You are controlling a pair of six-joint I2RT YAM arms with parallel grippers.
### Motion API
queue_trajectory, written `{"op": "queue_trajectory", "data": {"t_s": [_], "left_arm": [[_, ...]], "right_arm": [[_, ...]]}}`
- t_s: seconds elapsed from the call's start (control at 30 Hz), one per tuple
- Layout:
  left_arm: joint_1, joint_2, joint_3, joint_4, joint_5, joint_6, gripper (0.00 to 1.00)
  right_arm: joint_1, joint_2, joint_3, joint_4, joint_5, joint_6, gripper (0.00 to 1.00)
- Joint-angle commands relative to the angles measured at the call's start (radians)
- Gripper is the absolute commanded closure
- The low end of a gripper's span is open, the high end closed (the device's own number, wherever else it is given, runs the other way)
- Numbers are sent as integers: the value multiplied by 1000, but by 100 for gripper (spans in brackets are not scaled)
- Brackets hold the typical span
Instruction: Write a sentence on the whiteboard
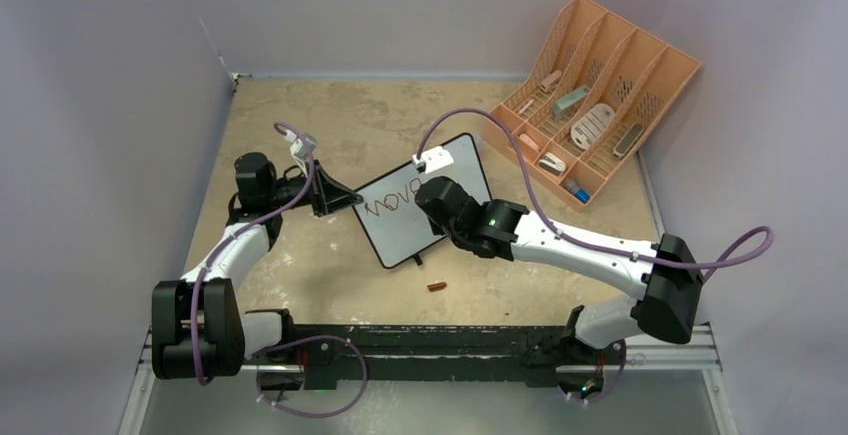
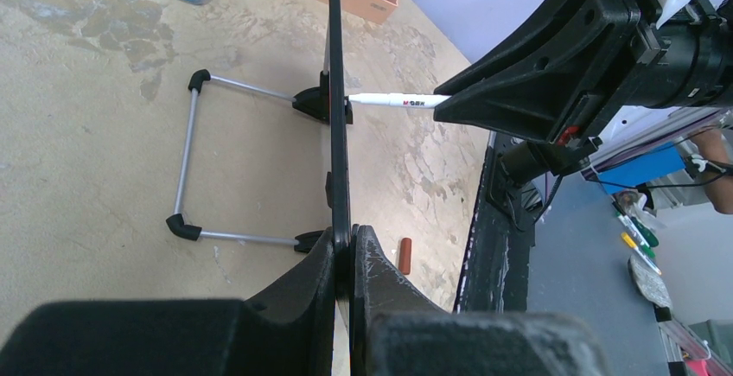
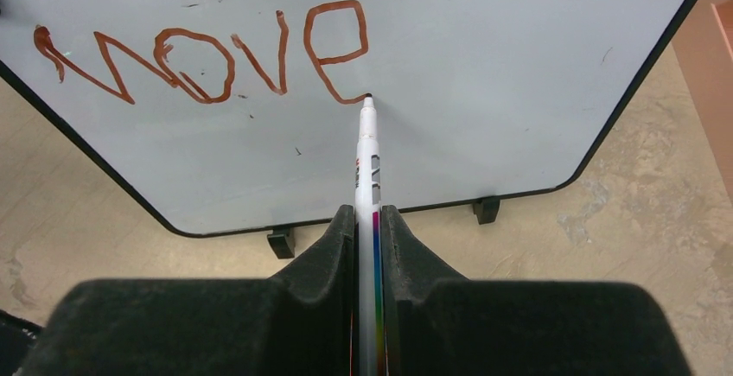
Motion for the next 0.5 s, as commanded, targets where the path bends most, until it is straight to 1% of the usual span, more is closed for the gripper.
{"op": "queue_trajectory", "data": {"t_s": [0.0,0.13,0.27,0.47], "left_arm": [[-11,0,25,-12,29,53,100],[-10,0,25,-14,26,53,100],[-10,0,27,-16,26,55,100],[-11,3,34,-28,21,61,100]], "right_arm": [[-7,-16,6,32,63,18,100],[-7,-28,10,45,49,10,100],[-8,-77,7,58,8,-8,100],[-12,-114,-3,35,12,-26,100]]}}
